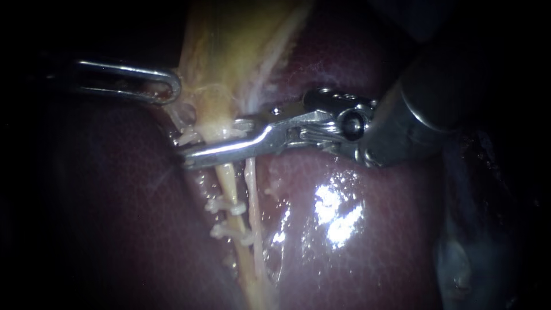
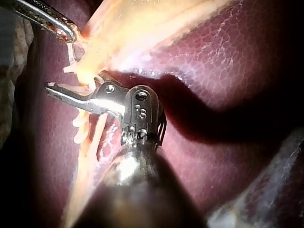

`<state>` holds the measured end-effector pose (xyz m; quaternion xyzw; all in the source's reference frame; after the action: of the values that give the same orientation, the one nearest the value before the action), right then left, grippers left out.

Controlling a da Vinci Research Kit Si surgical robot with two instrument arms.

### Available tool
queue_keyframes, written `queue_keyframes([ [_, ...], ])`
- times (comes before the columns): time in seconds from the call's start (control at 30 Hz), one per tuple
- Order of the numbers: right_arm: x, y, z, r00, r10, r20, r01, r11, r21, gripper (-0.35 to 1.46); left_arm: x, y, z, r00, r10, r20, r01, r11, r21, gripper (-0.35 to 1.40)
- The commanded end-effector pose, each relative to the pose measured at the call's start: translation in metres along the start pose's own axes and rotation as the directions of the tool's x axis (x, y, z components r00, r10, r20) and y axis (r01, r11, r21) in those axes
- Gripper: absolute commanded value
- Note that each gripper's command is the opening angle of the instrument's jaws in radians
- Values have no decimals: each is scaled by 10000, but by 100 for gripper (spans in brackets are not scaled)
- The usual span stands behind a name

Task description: Clipping third clip left tube

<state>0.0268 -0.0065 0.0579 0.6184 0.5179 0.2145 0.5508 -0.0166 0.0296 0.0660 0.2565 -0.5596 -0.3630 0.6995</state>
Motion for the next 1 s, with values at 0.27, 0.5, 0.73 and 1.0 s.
queue_keyframes([
  [0.27,-8,-2,4,9997,79,243,-84,9998,189,45,-1,0,-1,10000,-5,2,5,10000,1,-35],
  [0.5,-4,0,5,9998,106,140,-108,9999,119,45,-1,0,-1,10000,-5,1,5,10000,2,-35],
  [0.73,-4,-4,6,9998,112,152,-114,9998,144,46,-1,2,-1,10000,-4,-1,4,10000,10,-35],
  [1.0,9,-21,3,9990,274,-359,-282,9994,-217,47,0,4,-1,10000,-1,-4,1,10000,19,-35],
])
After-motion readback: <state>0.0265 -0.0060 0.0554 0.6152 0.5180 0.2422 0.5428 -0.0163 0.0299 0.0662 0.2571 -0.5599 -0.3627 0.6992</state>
